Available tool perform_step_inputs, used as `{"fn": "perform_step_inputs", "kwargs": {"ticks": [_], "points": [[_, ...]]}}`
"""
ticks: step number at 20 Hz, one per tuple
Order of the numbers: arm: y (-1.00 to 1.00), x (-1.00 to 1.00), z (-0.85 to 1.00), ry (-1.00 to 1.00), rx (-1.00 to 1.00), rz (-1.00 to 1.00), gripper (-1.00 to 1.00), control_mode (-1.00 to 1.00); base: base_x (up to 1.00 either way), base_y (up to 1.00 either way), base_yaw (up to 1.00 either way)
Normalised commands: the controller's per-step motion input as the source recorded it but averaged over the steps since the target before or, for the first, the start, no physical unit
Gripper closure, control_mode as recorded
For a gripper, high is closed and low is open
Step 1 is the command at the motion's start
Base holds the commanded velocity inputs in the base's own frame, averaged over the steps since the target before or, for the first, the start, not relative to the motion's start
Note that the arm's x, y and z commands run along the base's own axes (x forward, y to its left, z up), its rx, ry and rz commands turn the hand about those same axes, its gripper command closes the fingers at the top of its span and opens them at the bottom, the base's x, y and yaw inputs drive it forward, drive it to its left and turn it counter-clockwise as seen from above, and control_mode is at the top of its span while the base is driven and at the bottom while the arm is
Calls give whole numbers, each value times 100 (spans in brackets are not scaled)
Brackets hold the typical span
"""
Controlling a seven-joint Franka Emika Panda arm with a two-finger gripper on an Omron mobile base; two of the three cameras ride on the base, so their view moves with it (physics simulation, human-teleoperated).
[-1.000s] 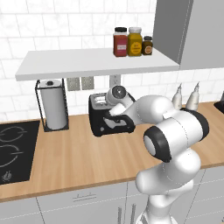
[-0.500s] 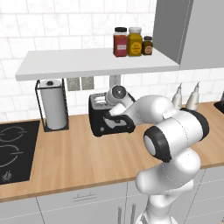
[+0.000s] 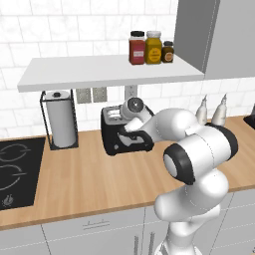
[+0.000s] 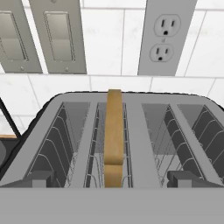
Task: Start the toaster. Once the lever pops up, take the bread to the plate on the dining counter.
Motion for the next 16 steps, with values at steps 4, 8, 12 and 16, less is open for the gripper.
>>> {"fn": "perform_step_inputs", "kwargs": {"ticks": [4,8,12,16], "points": [[0,0,0,0,0,0,-100,-100,0,0,0],[0,0,0,0,0,0,-100,-100,0,0,0],[0,0,0,0,0,0,-100,-100,0,0,0],[0,0,0,0,0,0,-100,-100,0,0,0]]}}
